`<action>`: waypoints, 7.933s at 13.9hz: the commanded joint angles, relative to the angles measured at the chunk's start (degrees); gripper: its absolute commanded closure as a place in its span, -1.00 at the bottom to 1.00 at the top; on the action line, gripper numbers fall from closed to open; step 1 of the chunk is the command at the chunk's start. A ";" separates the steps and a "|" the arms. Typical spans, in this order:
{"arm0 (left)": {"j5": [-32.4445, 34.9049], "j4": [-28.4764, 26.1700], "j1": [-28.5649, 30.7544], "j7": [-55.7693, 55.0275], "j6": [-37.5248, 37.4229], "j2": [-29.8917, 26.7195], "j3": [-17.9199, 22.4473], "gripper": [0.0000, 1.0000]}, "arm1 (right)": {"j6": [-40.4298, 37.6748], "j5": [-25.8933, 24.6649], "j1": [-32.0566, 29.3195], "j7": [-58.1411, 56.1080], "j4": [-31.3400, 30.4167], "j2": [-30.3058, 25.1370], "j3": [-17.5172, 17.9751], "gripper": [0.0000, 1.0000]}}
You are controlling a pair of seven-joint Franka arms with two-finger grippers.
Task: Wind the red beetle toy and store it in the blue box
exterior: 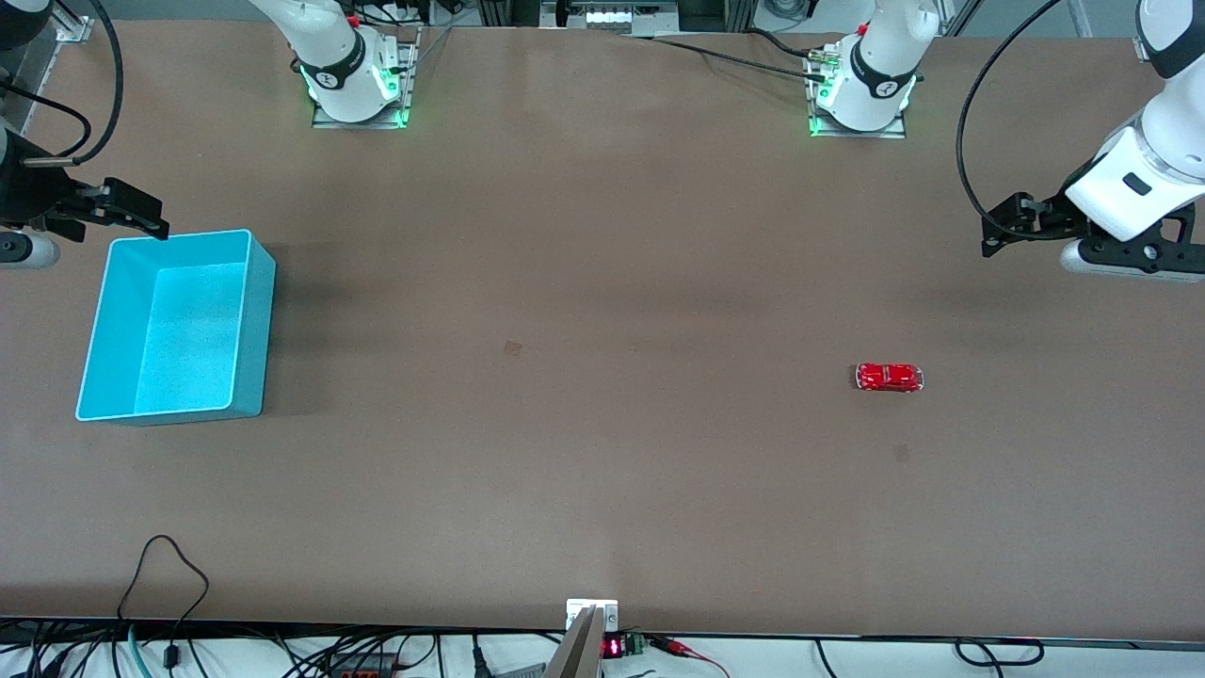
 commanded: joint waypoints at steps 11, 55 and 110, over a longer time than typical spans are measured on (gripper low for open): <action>0.53 2.44 -1.02 1.19 -8.18 2.65 0.39 -1.00 | 0.20 2.35 -0.87 0.31 -0.50 -0.04 -0.69 -1.00; 12.65 -21.11 5.03 78.18 55.71 30.07 -2.68 0.73 | -7.00 1.91 -2.71 -0.04 -0.06 5.68 -0.69 -1.00; 2.29 13.78 16.82 4.92 -13.99 13.73 -22.19 -1.00 | -3.24 5.60 0.27 -0.83 -2.59 9.63 -0.25 -1.00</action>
